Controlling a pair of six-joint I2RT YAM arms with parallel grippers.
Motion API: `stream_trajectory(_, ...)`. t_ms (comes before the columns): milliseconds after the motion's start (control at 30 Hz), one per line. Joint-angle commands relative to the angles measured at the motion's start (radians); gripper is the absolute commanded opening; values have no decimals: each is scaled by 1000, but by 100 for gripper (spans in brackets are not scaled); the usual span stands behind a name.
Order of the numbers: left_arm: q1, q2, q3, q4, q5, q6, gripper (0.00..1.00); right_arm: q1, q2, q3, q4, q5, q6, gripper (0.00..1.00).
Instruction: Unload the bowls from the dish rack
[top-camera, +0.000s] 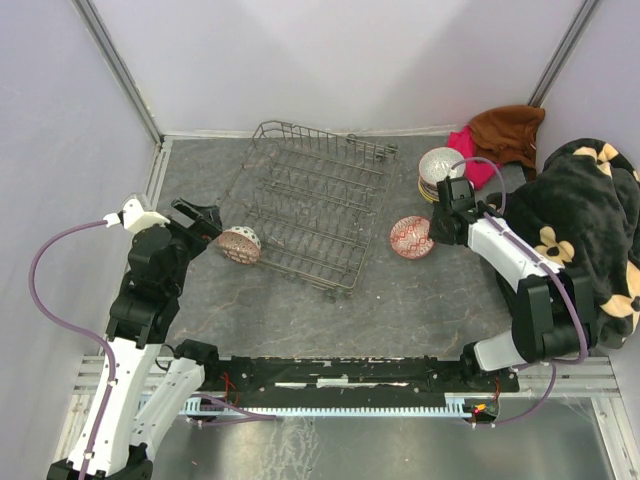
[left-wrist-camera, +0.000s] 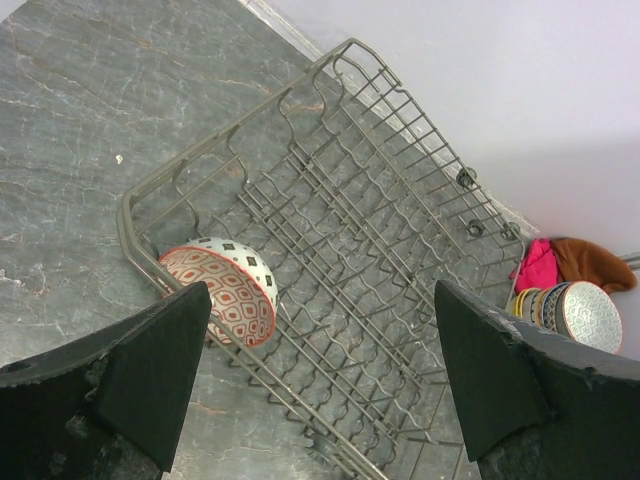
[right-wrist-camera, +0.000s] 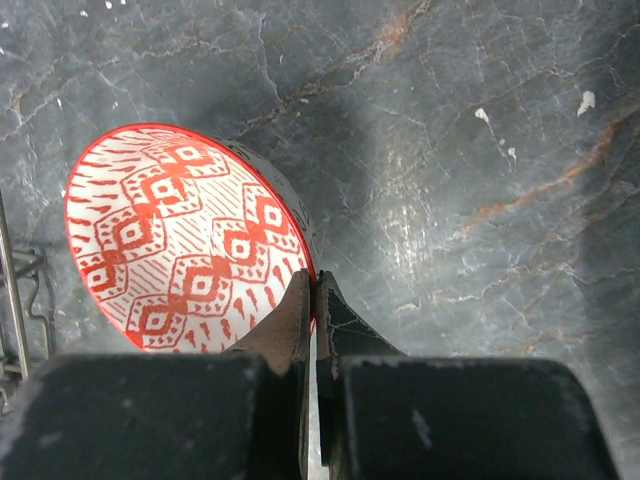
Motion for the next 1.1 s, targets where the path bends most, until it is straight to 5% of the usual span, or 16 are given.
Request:
stream_trajectory(0,-2,4,34,34,-14,30,99,-16,29,-15,108,-32,51,2)
stream_trajectory(500,-3,-3,20,38,-24,16,99,-31,-82,-15,50,47,19,57)
stream_trajectory(767,-3,-7,26,9,-67,8,99,20,-272,71,-41,55,-83,60)
stream_trajectory(1067,-3,-19,52,-61,-171,-37,99,424,-200,225,144,-19,-191,59)
